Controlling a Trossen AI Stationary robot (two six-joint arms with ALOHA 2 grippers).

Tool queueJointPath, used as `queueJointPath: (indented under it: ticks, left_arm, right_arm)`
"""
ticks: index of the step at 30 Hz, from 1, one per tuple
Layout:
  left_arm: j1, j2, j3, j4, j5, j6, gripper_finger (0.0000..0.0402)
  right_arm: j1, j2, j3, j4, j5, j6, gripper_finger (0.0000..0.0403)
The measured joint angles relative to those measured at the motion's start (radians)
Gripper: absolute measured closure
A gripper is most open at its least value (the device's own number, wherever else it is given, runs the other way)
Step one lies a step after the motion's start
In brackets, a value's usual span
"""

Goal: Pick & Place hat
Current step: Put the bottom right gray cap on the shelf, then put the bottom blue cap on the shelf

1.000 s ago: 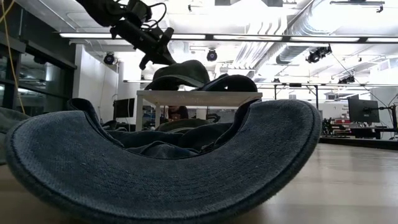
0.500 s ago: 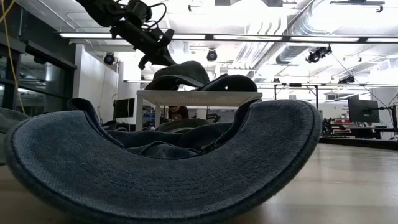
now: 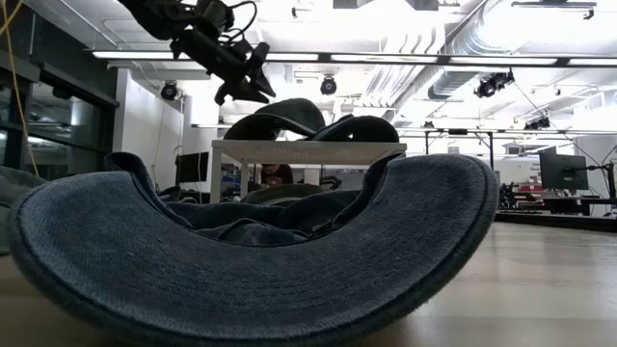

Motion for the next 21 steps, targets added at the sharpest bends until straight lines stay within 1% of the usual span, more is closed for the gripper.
queueJointPath:
  ticks: [4,9,12,17,21]
  left_arm:
    - [0.0,0.0,0.035,-0.005,0.001,0.0,0.0262]
    - [0.0,-0.01,0.108,-0.047,0.041,0.015,0.0261]
    - [0.0,-0.034,0.167,-0.139,0.072,0.038,0.0261]
    - [-0.001,-0.097,0.225,-0.288,0.071,0.078,0.0261]
    - [-0.001,-0.177,0.231,-0.399,0.062,0.079,0.0261]
  right_arm:
    - [0.0,0.0,0.0,0.0,0.0,0.0,0.0217]
    - [0.0,0.0,0.0,-0.001,-0.007,0.0,0.0217]
    - [0.0,0.0,0.0,-0.003,-0.028,0.0,0.0217]
    - [0.0,0.0,0.0,-0.028,-0.053,0.016,0.0217]
    - [0.0,0.0,0.0,-0.103,-0.056,0.1,0.0217]
